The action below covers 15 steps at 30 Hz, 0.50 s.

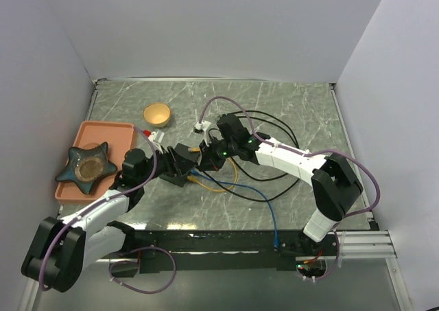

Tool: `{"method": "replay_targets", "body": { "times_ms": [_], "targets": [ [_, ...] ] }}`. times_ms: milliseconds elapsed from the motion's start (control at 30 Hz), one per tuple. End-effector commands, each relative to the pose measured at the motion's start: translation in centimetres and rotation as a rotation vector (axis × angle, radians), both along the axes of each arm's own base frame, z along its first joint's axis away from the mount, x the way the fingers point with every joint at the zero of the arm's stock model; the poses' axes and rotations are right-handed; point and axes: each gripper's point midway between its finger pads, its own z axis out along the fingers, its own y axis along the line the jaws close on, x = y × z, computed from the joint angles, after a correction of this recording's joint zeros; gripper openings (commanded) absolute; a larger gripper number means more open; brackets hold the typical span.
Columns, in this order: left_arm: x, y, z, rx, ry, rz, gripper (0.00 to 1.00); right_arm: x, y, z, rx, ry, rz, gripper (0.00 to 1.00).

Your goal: Insert the plug into the switch port

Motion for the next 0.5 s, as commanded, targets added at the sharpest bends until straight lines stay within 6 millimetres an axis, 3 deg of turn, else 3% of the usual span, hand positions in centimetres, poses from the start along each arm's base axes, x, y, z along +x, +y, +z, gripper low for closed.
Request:
{"method": "replay_targets", "body": {
  "times_ms": [0, 233, 467],
  "targets": [
    [1.3, -0.5, 2.9, -0.018, -0.104, 0.010, 0.63, 0.4, 0.4, 3.8, 0.089, -0.078, 0.005, 0.00],
    [1.7, -0.4, 3.8, -0.040, -0.074, 0.050, 0.68, 1.6, -0.4, 3.5, 0.003, -0.141, -0.104, 0.00],
    [2.7, -0.1, 3.3, -0.021, 0.026, 0.104, 0.69, 2.3, -0.7, 3.2, -0.114, -0.281, -0.205, 0.00]
  ]
}}
